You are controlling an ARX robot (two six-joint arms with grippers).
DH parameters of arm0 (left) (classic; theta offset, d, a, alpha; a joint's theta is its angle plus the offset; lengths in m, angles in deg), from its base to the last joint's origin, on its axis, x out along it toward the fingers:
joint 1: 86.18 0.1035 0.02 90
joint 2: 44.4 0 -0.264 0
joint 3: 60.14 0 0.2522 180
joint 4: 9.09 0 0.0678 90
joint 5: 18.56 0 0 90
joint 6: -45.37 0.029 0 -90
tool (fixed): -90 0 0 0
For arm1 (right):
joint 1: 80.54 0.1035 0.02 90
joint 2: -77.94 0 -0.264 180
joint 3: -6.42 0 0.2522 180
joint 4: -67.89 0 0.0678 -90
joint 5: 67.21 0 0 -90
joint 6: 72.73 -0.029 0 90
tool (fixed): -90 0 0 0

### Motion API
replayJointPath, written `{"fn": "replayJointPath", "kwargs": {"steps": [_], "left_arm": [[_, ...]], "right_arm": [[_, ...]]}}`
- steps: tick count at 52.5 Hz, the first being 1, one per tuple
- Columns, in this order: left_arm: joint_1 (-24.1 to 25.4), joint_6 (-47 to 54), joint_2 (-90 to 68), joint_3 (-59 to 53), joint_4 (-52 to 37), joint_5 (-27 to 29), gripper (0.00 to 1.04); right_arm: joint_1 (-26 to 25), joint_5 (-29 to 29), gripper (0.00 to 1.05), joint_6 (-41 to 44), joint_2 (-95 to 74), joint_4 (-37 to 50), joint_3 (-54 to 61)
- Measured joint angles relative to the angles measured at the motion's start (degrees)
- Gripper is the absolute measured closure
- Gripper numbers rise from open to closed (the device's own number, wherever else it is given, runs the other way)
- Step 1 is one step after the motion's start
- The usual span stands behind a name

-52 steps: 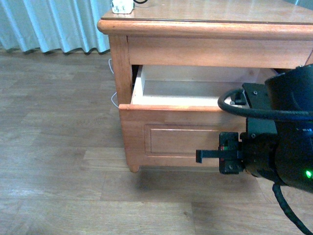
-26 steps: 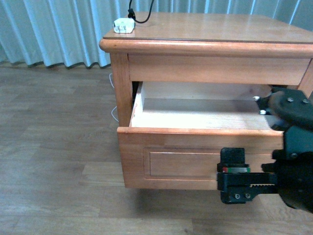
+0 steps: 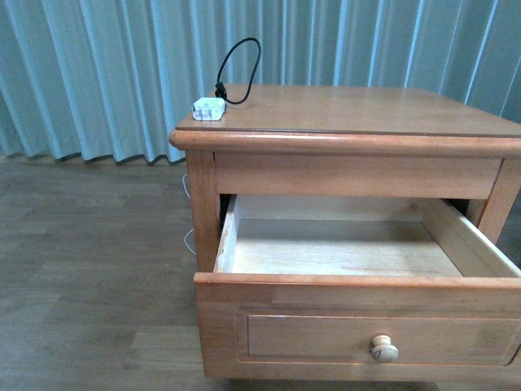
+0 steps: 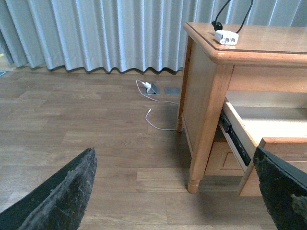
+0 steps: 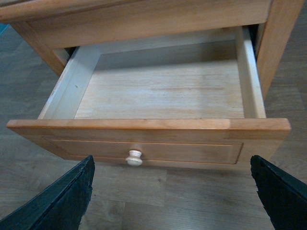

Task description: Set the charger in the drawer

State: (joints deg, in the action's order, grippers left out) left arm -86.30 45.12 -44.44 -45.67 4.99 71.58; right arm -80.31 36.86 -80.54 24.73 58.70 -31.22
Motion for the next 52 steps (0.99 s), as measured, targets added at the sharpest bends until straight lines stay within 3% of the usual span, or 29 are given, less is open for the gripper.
{"fn": "replayJointPath", "kwargs": {"steps": [11,16,48,52], "left_arm": [[0.0,0.0,0.0,0.0,0.0,0.0,0.06],[0.0,0.0,0.0,0.0,0.0,0.0,0.06],[0.0,0.0,0.0,0.0,0.0,0.0,0.06],[0.0,0.0,0.0,0.0,0.0,0.0,0.06]], "right_arm": [[-11.3,9.0,0.08,1.2,11.0,-4.9,3.9],[-14.4,10.1,0.08,1.2,13.5,-5.0,5.3],[-14.8,10.3,0.08,1.2,13.7,-4.9,5.4],[-12.7,1.3,0.19,3.8,15.1,8.8,10.8]]}}
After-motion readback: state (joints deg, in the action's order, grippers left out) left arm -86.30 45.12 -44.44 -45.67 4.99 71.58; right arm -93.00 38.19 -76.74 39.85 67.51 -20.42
